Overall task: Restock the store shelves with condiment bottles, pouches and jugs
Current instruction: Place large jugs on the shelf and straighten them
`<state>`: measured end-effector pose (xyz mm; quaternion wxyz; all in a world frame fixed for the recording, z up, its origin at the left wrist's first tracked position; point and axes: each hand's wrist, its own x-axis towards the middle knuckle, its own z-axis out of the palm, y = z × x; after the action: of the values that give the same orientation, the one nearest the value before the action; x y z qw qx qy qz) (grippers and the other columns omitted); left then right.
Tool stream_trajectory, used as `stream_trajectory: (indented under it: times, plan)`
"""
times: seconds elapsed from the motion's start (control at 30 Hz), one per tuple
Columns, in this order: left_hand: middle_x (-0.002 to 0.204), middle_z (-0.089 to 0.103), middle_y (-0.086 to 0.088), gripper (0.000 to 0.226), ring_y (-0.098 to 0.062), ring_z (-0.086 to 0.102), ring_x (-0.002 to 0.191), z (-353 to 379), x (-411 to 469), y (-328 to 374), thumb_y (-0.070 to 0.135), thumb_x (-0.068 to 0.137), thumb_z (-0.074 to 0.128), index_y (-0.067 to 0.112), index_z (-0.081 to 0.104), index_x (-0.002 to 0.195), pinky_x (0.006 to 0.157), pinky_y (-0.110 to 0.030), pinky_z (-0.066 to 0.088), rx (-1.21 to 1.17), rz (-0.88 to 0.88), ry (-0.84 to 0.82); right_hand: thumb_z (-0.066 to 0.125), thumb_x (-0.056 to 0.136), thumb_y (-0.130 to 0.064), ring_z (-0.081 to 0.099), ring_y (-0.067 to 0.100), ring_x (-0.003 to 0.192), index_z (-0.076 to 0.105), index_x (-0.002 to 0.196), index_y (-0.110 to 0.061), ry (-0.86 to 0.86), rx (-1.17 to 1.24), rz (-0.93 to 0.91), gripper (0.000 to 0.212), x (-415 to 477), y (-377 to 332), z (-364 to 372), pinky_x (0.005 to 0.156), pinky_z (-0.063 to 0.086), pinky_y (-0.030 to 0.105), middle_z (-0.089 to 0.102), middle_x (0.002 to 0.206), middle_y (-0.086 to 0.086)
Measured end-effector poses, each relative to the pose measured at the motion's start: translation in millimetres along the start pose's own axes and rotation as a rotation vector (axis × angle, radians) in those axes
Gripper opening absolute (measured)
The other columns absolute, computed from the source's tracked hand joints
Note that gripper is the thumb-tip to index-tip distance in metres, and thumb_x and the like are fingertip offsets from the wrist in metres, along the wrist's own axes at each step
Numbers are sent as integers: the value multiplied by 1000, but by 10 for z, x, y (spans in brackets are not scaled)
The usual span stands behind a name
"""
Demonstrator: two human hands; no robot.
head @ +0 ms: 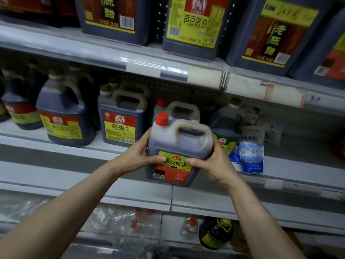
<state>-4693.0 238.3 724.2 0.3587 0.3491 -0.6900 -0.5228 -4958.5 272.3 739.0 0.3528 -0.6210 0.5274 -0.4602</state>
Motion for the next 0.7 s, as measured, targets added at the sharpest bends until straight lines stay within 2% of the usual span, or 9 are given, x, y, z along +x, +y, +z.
stream_trajectory:
  times: [0.1,0.2,0.3,0.37,0.47,0.6,0.7]
  plan:
    - [138,54,25,89,2,53,126,-127,172,-63,26,80,79,36,26,151,90,-14,50,32,39,2,99,54,-25,60,1,120,49,136,-39,16,-21,-10,97,164,4,41,93,55,24,63,130,-17]
    - [140,52,25,91,2,51,128,-189,293,-150,21,81,78,29,24,154,90,-13,50,27,54,-8,97,51,-34,59,-4,118,49,128,-54,41,-42,-7,93,253,12,94,86,54,17,62,127,-26]
    - [139,52,27,92,3,51,128,-240,385,-231,19,80,78,28,24,155,91,-13,49,10,53,2,96,47,-42,57,1,123,47,133,-51,51,-45,8,99,341,59,147,98,54,31,61,132,-21]
    - [138,52,28,91,3,52,127,-257,420,-264,22,80,78,30,26,153,93,-16,50,11,55,3,97,45,-47,56,0,125,46,131,-57,41,-67,15,100,388,75,157,102,53,36,60,133,-22]
    - [138,49,28,89,4,49,128,-293,471,-288,35,78,79,35,29,151,97,-16,48,77,71,19,96,42,-58,52,4,131,44,138,-51,56,-114,28,109,463,108,149,106,50,44,56,139,-20]
    - [135,39,18,89,1,40,131,-318,519,-313,48,74,76,36,31,149,109,-26,41,249,80,82,94,41,-61,51,5,131,43,137,-55,59,-153,50,108,530,153,153,107,49,46,53,142,-16]
    - [138,37,14,93,5,37,132,-296,561,-342,52,72,74,31,30,151,109,-20,37,278,86,93,94,41,-58,50,8,133,42,143,-45,40,-146,85,115,565,168,145,107,49,48,51,143,-13]
